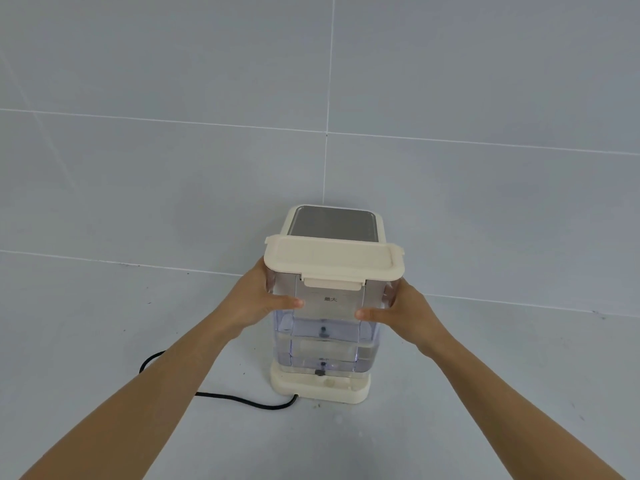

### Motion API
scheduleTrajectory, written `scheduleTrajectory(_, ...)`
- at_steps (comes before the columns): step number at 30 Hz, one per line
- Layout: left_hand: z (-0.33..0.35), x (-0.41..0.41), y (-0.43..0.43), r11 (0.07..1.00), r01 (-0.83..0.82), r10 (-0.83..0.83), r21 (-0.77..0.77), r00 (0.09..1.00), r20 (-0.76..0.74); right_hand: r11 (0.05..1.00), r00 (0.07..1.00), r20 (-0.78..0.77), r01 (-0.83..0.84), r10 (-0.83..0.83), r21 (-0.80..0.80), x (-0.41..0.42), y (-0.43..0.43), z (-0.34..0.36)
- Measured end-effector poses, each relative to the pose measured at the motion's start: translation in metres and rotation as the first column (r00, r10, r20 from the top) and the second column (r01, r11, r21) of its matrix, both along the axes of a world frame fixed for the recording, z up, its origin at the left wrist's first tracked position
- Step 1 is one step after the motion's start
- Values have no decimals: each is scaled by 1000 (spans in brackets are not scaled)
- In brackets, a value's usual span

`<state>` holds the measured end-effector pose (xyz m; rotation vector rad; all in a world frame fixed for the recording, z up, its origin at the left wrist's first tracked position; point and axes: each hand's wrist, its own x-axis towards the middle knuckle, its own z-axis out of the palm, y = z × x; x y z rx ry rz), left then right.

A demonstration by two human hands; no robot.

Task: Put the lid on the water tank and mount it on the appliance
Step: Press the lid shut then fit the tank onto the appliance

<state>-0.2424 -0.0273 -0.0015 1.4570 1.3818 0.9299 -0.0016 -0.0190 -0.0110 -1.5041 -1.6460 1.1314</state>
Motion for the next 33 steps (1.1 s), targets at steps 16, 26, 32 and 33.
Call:
scheduleTrajectory(16,-10,-6,4,998,17,-15,-52,999,29,998,997,57,42,-44,46,-9,-6,-9)
scheduleTrajectory(26,-25,-6,3,999,2,-1,-48,999,38,996,992,107,65,-70,54,-15,-14,-15)
scheduleTrajectory(32,-30,-7,4,1000,-1,2,-30,1000,19,996,987,137,71,-79,61,-14,-15,-19)
scheduleTrajectory(33,-30,-6,4,1000,0,0,-26,1000,13,996,987,138,70,-78,59,-14,-16,-19)
